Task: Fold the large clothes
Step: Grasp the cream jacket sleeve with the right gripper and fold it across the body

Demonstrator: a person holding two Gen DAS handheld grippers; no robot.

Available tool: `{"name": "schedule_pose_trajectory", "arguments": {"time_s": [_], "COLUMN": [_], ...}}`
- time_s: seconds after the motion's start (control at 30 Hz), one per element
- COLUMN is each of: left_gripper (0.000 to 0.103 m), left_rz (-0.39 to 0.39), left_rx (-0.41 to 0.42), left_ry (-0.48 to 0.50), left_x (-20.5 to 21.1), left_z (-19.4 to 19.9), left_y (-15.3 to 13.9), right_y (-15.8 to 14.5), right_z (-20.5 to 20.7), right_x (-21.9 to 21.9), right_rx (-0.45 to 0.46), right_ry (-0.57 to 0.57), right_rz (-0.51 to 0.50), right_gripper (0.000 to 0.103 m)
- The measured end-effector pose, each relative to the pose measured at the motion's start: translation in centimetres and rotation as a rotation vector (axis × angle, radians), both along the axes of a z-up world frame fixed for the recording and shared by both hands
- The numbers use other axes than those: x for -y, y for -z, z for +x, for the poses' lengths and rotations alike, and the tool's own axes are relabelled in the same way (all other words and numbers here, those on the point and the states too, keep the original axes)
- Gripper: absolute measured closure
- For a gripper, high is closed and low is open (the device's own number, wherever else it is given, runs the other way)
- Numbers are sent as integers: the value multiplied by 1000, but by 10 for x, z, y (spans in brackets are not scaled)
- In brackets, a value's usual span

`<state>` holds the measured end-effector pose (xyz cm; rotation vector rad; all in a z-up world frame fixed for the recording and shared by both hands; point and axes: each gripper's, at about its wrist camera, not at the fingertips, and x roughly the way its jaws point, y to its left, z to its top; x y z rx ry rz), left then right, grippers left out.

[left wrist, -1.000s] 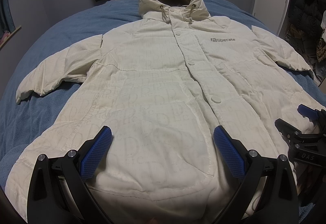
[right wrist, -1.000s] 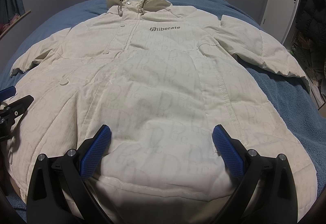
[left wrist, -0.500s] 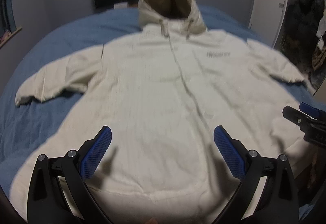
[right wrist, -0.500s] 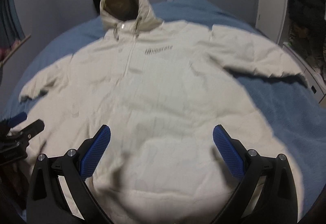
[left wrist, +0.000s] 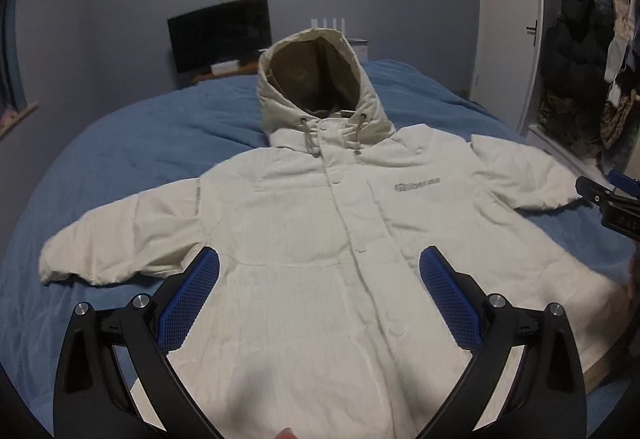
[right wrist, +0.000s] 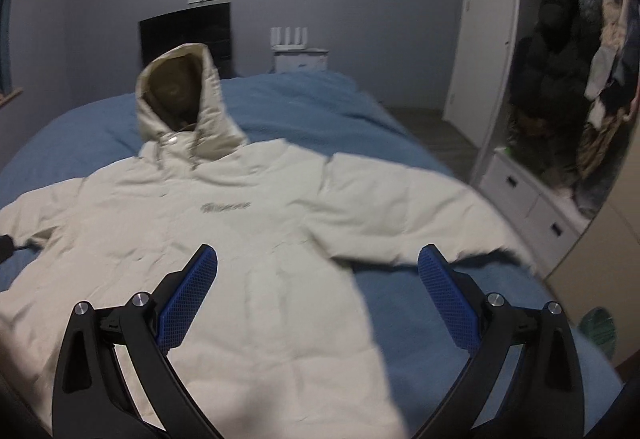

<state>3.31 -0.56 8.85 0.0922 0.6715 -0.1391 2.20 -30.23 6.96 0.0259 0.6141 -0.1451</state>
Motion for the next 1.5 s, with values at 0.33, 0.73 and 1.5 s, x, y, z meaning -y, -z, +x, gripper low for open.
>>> {"name": "schedule_pose_trajectory", "arguments": {"time_s": [0.33,0.73,1.5], "left_gripper": [6,6,6], "left_rz": [15,87,11], "left_rx": [-67,-163,-247], "left_ry": [-30,-38,-123], "left_x": [-10,-14,-56], "left_z": [45,77,139], "left_y": [8,33,86], "right_y": [2,55,153], "right_z": [31,61,114], "right_x": [46,114,177], "right_rx": [-38,-230,-391], "right_ry": [45,166,328], "right_rz": [65,309,449], "right_gripper": [6,6,33]}}
